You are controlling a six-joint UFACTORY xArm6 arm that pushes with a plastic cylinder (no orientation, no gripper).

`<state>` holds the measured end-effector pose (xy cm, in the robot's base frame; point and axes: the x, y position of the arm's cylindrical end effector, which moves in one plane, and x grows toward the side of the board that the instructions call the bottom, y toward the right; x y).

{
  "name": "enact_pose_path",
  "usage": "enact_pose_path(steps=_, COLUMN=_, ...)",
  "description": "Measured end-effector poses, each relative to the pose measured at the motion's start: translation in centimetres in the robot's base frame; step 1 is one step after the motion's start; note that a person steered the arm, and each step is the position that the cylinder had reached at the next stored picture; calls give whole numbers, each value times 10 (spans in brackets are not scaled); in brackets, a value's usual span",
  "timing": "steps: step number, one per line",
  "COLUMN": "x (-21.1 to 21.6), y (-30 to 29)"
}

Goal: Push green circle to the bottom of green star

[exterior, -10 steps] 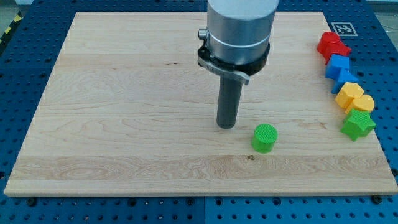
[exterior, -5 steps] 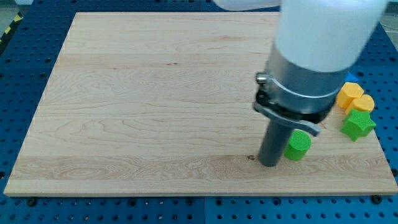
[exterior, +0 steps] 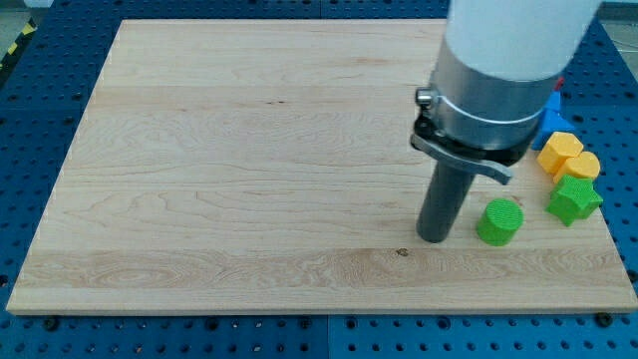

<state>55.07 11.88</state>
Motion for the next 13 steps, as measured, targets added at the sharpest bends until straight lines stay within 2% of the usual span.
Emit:
enact_pose_path(steps=1, x=1, y=27)
enact_pose_path(steps=2, x=0, y=12)
enact_pose_path(steps=3, x=-19, y=10)
enact_pose_path(steps=4, x=-18, y=39)
enact_pose_path(steps=5, x=1, y=59)
enact_pose_path(steps=9, x=33, y=58)
enact_pose_path(steps=11, x=33, y=73)
enact_pose_path(steps=12, x=33, y=44)
enact_pose_path(steps=13, x=15, y=33)
